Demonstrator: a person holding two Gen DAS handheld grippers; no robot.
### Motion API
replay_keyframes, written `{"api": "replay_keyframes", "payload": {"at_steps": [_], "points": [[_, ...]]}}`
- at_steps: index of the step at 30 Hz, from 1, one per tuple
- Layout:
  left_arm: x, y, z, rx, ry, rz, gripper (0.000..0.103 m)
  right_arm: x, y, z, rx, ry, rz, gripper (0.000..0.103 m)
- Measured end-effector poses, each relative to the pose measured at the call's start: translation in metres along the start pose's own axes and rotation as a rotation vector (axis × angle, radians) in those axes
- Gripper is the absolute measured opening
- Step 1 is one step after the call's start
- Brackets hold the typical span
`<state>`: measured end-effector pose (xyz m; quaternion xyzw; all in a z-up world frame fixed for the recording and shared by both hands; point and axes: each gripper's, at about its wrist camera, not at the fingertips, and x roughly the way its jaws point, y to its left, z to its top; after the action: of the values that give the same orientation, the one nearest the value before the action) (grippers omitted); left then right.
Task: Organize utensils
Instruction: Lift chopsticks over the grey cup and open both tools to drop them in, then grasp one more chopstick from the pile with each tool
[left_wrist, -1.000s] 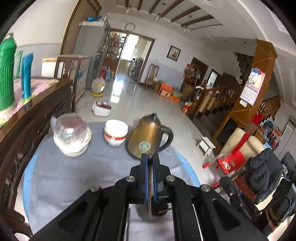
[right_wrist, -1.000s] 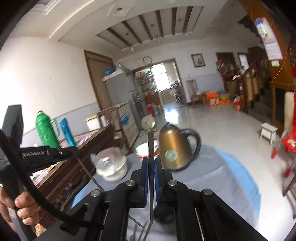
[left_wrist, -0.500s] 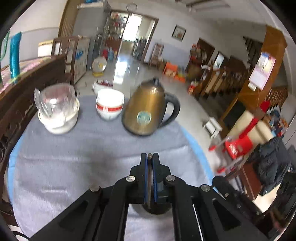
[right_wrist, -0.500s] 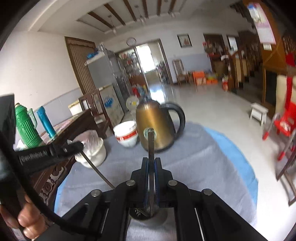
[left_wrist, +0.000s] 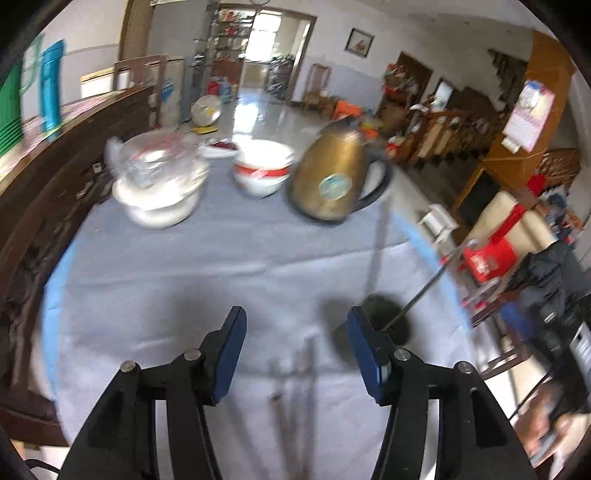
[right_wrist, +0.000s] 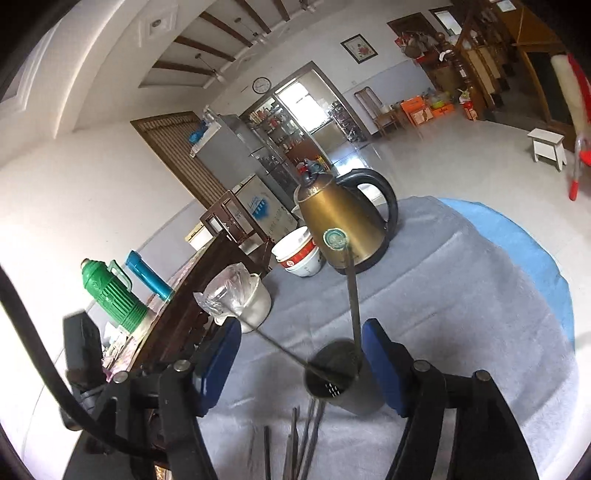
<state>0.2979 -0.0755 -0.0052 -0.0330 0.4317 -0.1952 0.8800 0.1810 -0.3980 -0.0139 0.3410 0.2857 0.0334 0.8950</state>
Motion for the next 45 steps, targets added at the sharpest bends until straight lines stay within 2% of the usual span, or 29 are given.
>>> {"api": "replay_keyframes", "payload": {"at_steps": [4, 6, 10, 14, 18, 21, 27, 32, 37, 45], "points": [[0.014, 0.044, -0.038, -0.058, 0.099, 0.082, 0.057, -0.011, -0.006, -0.015, -0.006, 0.031, 0.003, 0.046], [0.025, 0.063, -0.059, -0.109, 0.165, 0.104, 0.057, -0.006, -0.007, -0.031, -0.02, 0.084, 0.001, 0.041], [0.041, 0.082, -0.096, -0.187, 0.247, 0.086, 0.057, 0.016, -0.004, -0.072, -0.053, 0.191, 0.004, 0.039], [0.052, 0.079, -0.115, -0.184, 0.266, 0.084, 0.053, 0.038, -0.004, -0.11, -0.05, 0.254, 0.061, 0.039], [0.061, 0.07, -0.118, -0.158, 0.268, 0.081, 0.053, 0.058, -0.003, -0.139, -0.077, 0.303, 0.039, 0.041], [0.072, 0.066, -0.115, -0.144, 0.275, 0.091, 0.045, 0.067, -0.001, -0.153, -0.094, 0.345, 0.031, 0.041], [0.091, 0.061, -0.111, -0.136, 0.297, 0.086, 0.044, 0.068, -0.006, -0.161, -0.099, 0.362, 0.009, 0.041], [0.101, 0.058, -0.108, -0.128, 0.304, 0.085, 0.03, 0.071, -0.007, -0.164, -0.096, 0.377, 0.003, 0.041], [0.109, 0.062, -0.103, -0.14, 0.304, 0.042, 0.009, 0.074, -0.002, -0.164, -0.105, 0.387, -0.002, 0.041], [0.106, 0.066, -0.105, -0.105, 0.293, 0.006, 0.007, 0.088, 0.019, -0.17, -0.177, 0.449, -0.036, 0.039]]}}
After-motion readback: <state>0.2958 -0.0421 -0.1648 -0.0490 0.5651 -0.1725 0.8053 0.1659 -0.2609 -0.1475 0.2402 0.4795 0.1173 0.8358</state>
